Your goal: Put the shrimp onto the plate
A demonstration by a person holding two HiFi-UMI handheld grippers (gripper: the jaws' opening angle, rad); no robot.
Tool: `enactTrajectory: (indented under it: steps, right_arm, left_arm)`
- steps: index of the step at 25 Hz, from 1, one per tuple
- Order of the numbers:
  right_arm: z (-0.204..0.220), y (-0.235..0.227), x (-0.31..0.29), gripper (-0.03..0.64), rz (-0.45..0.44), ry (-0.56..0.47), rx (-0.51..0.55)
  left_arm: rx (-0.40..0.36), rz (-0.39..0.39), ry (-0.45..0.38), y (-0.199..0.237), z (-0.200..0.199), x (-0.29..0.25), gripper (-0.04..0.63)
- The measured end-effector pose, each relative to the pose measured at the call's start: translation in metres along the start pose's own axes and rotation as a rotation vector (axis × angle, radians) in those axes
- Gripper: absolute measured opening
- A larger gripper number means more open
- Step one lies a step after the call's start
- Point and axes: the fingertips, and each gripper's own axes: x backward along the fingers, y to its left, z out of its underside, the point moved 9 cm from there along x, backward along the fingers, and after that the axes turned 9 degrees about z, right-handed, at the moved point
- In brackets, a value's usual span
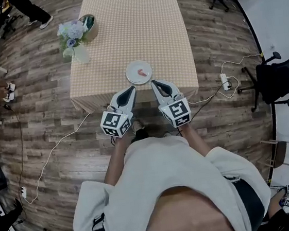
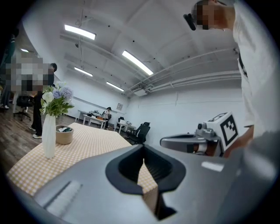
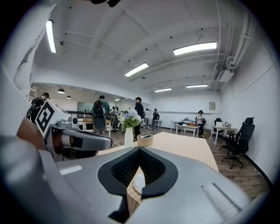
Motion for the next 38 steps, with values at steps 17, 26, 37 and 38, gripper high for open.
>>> enactTrajectory:
  steps: [17,26,37,38]
  right_arm:
    - [0.054,-0.027,0.142,-0.003,-0.108,-0.032,-0.013]
    - [0.069,-0.025,0.184,-0.003,-0.164,-0.049,0.011]
    - [0.075,-0.033,0.203,-0.003,-0.178,-0.06,0.039]
    - [0.075,-0.034,0.204,-0.003,-0.178,-0.062,0.048]
  left_arm:
    - [-0.028,-0.138,0.001,-0.166,0.045,0.011,0.009]
    - [-0.034,-0.188,-0.024,-0.223,0.065,0.02,0.009]
    - [-0.034,-0.194,-0.038,-0.249,0.069,0.012,0.009]
    - [-0.034,-0.196,-0.042,-0.251,0.068,0.009,0.009]
